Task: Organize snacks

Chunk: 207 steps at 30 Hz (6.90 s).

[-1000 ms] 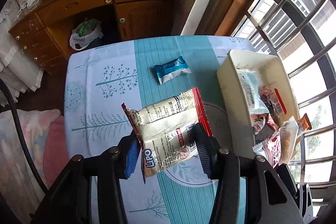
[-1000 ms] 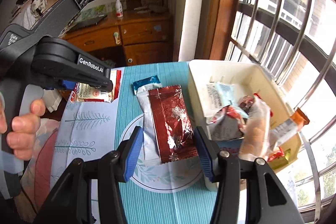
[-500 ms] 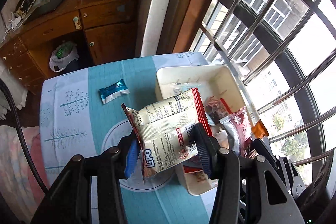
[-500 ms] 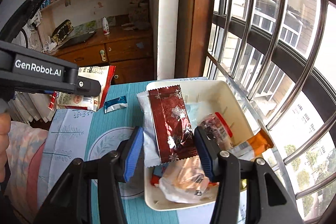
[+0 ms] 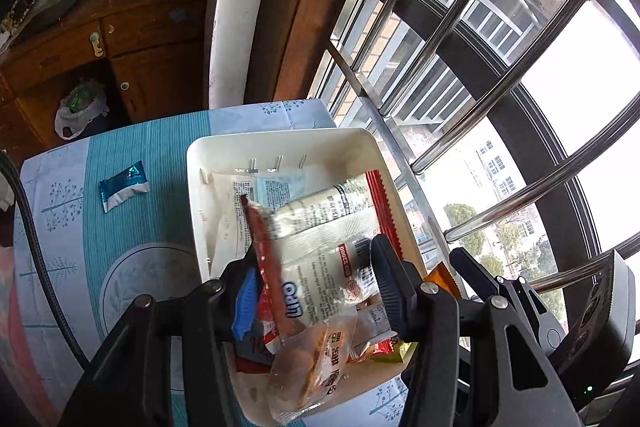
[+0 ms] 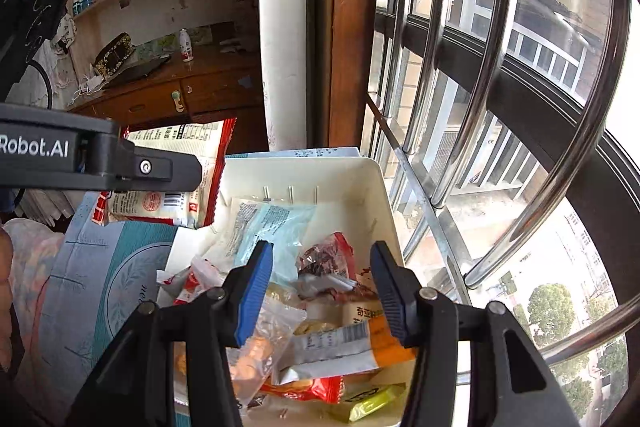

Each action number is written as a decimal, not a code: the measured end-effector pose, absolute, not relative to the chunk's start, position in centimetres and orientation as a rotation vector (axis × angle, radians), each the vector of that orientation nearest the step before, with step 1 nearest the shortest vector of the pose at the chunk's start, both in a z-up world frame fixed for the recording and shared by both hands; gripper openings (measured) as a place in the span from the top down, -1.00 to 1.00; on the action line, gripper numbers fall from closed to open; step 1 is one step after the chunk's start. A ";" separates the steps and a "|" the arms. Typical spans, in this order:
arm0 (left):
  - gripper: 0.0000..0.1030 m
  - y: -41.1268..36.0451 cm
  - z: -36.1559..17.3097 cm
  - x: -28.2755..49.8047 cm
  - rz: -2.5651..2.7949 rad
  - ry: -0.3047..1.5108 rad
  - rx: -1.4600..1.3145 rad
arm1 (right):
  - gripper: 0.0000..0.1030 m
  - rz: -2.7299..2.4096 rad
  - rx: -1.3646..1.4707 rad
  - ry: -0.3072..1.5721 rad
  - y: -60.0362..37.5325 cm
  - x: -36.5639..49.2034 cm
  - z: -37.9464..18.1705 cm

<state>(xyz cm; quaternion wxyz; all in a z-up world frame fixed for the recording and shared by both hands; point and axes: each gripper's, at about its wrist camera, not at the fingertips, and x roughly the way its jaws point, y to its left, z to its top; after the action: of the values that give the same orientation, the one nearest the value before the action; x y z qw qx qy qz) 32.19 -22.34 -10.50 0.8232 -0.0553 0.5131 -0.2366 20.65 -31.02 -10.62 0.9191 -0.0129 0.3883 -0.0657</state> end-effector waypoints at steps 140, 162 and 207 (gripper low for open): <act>-0.29 -18.4 -9.0 29.3 -0.609 1.059 -0.145 | -0.90 -0.135 -0.007 0.954 -30.4 11.7 -9.5; -0.52 4.1 -3.6 10.2 -0.293 0.993 -0.221 | -0.90 -0.052 0.038 0.907 -20.0 5.8 -5.8; -0.99 -3.6 -0.5 -0.4 0.059 0.939 -0.039 | -1.00 0.073 -0.007 0.938 -20.3 -2.6 -1.2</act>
<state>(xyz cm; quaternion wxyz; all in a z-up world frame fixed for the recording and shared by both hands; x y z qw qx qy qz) -0.41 -3.56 -0.50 0.8911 -0.0190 0.4525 0.0286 -2.63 -20.34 -1.17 0.8914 -0.0032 0.4518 0.0354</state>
